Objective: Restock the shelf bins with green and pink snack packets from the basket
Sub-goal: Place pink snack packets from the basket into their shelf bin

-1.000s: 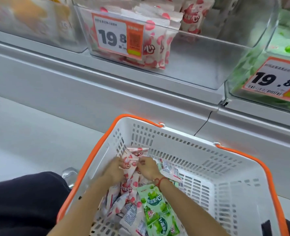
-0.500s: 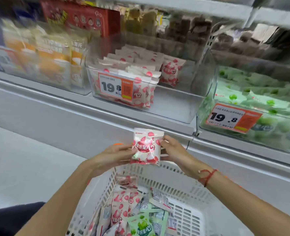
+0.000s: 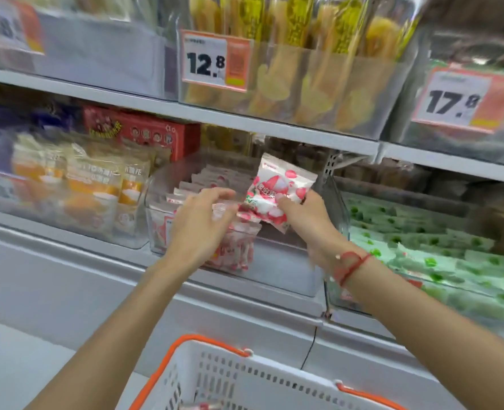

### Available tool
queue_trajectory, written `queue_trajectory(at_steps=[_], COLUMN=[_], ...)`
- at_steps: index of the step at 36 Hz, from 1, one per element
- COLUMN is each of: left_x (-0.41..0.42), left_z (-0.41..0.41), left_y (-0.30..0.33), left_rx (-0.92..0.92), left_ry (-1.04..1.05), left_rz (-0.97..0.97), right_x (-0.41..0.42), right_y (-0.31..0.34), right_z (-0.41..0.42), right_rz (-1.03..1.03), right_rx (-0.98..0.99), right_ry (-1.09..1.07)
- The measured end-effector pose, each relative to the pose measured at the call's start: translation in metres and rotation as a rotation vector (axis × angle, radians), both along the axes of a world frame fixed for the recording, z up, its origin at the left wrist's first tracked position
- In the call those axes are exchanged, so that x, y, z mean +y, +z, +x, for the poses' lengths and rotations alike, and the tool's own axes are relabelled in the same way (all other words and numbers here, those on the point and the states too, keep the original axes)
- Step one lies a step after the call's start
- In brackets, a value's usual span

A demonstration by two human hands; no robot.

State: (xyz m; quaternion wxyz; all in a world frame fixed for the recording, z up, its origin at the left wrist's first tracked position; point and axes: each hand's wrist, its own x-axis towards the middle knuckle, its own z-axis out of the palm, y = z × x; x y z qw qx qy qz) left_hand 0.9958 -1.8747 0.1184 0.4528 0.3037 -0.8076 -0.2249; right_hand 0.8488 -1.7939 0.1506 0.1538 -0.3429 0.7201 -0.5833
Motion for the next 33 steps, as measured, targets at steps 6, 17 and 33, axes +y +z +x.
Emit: queue_trajectory(at_steps=[6, 17, 33], left_x=[-0.029, -0.038, -0.035], left_z=[-0.021, -0.024, -0.024], left_y=[-0.012, -0.028, -0.027], left_rx=[-0.434, -0.365, -0.399], left_ry=[0.075, 0.099, 0.127], left_rz=[-0.239, -0.33, -0.304], right_x=[-0.046, -0.107, -0.14], right_y=[0.0, -0.032, -0.06], right_z=[-0.039, -0.085, -0.131], right_rz=[0.156, 0.443, 0.429], right_rx=[0.05, 0.081, -0.102], right_ry=[-0.252, -0.098, -0.081])
